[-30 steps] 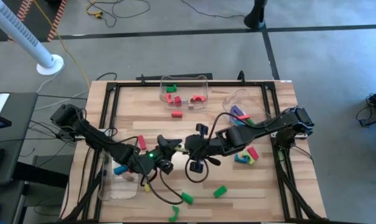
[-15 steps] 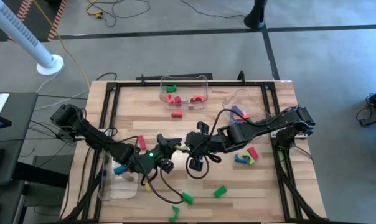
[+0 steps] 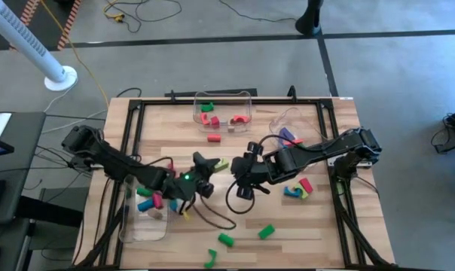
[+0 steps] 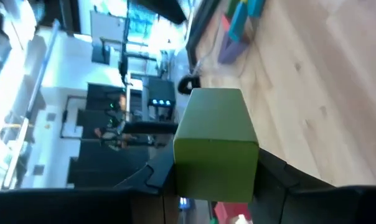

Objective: Sort blocks by size
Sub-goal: Put the light green arch block into the middle transparent bin

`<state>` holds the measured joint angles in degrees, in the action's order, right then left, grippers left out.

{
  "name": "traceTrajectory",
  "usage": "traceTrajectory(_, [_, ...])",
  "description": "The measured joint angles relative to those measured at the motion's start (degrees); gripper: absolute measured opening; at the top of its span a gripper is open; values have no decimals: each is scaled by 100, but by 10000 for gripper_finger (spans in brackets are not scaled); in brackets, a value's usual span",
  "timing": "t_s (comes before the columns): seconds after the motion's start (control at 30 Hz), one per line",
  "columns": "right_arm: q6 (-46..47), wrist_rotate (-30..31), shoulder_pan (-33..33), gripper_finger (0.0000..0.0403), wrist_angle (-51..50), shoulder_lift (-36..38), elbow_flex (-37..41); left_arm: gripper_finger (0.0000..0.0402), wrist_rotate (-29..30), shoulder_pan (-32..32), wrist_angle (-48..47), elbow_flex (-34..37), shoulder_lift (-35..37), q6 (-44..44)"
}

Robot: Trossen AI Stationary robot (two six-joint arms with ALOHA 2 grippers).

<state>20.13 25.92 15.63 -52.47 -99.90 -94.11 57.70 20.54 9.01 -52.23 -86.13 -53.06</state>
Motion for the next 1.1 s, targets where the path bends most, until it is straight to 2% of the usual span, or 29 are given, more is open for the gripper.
traceTrajectory(0.17, [297, 188, 40, 244, -552, 0, 1, 128, -304, -536, -66, 0, 0, 1])
traceTrajectory(0.3, [482, 278, 97, 244, -692, 4, 218, 128, -821, -1204, -55, 0, 31, 39])
traceTrajectory(0.57, [727, 474, 457, 244, -439, 0, 922, 128, -2457, -2840, -27, 0, 156, 546])
traceTrajectory(0.83, [1097, 674, 689, 244, 63, 0, 1842, 128, -4467, -4577, -174, -2, 168, 1706])
traceTrajectory(0.97, [1105, 703, 687, 244, 374, 0, 2136, 128, -5146, -5169, -635, -212, 166, 2291])
traceTrajectory(1.1, [1000, 766, 640, 244, 592, 0, 2221, 128, -5592, -5490, -1136, -631, 70, 2654])
